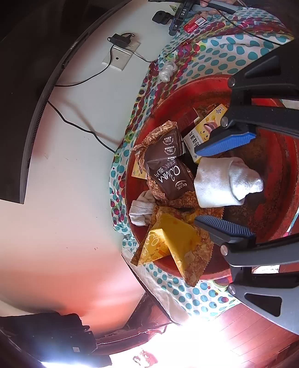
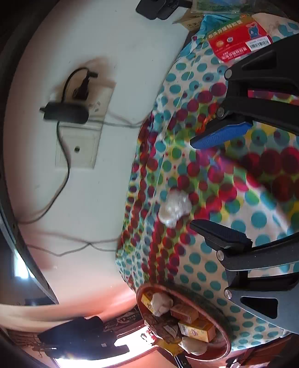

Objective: Organize objects
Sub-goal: 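Move the right gripper to the red-wrapped candy bar and grasp it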

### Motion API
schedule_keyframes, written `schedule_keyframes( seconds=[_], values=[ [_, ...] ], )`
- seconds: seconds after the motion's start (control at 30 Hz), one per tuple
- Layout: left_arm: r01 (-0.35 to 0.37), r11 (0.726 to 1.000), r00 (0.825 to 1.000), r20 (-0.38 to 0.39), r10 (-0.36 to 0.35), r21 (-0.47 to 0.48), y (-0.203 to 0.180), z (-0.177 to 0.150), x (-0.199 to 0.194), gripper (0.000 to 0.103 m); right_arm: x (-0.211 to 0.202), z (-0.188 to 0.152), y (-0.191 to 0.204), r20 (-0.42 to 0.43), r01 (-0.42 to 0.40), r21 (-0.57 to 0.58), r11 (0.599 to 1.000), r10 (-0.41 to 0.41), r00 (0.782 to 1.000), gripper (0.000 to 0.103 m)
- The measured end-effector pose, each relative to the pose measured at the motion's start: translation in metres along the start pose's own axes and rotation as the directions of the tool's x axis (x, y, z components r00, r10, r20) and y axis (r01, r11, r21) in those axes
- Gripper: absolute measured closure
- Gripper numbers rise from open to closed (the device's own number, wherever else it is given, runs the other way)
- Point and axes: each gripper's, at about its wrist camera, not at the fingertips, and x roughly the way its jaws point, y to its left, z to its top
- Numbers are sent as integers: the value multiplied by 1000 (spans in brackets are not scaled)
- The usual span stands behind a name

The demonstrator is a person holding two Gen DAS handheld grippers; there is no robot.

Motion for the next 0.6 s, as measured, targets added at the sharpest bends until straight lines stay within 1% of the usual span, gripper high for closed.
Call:
schedule_keyframes(
  seconds=[0.07, 0.17, 0.3, 0.4, 0.47, 0.6],
  values=[
    [-8, 1000, 1000, 8, 8, 11, -2, -1, -1, 48, 6, 0, -27, -18, 15, 16, 1000, -15, 1000, 41],
    [0, 999, 1000, 21, -1, 35, -8, -1, -4, 48, 20, -3, -49, -44, 17, 20, 1000, -16, 999, 41],
    [28, 996, 998, 54, -32, 90, -21, -2, -11, 48, 44, -7, -59, -101, 8, -27, 1000, -10, 995, 42],
    [47, 989, 996, 66, -56, 138, -31, -4, -14, 48, 57, -10, -64, -125, -8, -49, 999, 2, 992, 42],
    [70, 986, 995, 55, -79, 149, -36, -6, -14, 48, 66, -12, -67, -145, -21, -59, 998, 12, 989, 42],
    [82, 985, 995, 51, -91, 153, -41, -7, -12, 48, 78, -16, -69, -174, -34, -92, 995, 17, 985, 44]
  ],
)
